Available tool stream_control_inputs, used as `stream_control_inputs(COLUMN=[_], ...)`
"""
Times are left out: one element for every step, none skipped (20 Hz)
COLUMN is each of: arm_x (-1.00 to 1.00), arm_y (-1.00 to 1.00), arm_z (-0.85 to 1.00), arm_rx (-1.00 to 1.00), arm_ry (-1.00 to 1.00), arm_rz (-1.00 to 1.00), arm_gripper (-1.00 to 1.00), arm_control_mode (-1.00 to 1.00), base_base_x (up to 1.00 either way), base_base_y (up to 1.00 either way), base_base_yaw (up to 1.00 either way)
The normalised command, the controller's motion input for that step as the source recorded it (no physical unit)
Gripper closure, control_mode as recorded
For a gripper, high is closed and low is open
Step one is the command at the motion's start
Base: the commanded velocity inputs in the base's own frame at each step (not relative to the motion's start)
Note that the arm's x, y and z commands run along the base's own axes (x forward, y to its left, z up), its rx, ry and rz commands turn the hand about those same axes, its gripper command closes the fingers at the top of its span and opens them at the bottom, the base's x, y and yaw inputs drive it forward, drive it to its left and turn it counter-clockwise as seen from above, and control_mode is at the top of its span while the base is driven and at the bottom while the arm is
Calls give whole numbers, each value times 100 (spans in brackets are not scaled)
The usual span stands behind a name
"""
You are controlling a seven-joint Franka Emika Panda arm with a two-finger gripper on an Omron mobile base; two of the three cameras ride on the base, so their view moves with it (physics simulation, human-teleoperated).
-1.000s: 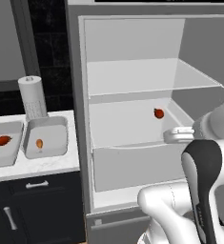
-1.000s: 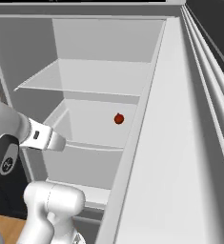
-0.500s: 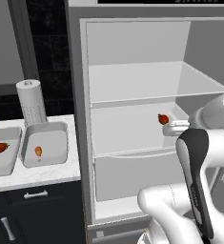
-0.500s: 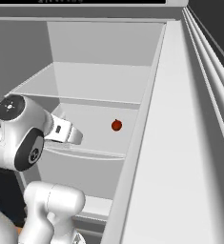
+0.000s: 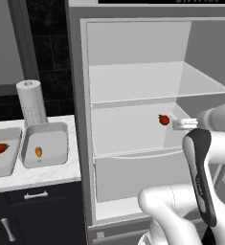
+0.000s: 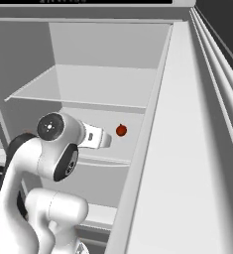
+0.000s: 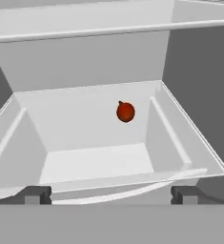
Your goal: Place one tomato and one chicken drumstick in each tupperware on the nearby counter, to pack two identical lunches.
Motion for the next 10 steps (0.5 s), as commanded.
stream_control_inputs(arm_x=[43,45,44,38,42,56,56,45,39,42], arm_y=[-14,-27,-21,-20,-24,-26,-29,-31,-32,-35], arm_z=[-8,0,-4,-22,-24,-41,-50,-61,-66,-63], arm_rx=[-5,-1,-4,-7,-7,-5,-3,-2,0,0], arm_ry=[-14,-9,-7,-9,-7,-3,-2,-11,-13,-11], arm_rz=[0,0,0,0,0,0,0,5,6,6], arm_gripper=[-100,-100,-100,-100,-100,-100,-100,-100,-100,-100], arm_control_mode=[-100,-100,-100,-100,-100,-100,-100,-100,-100,-100], base_base_x=[0,0,0,0,0,0,0,0,0,0], base_base_y=[0,0,0,0,0,0,0,0,0,0], base_base_yaw=[0,0,0,0,0,0,0,0,0,0])
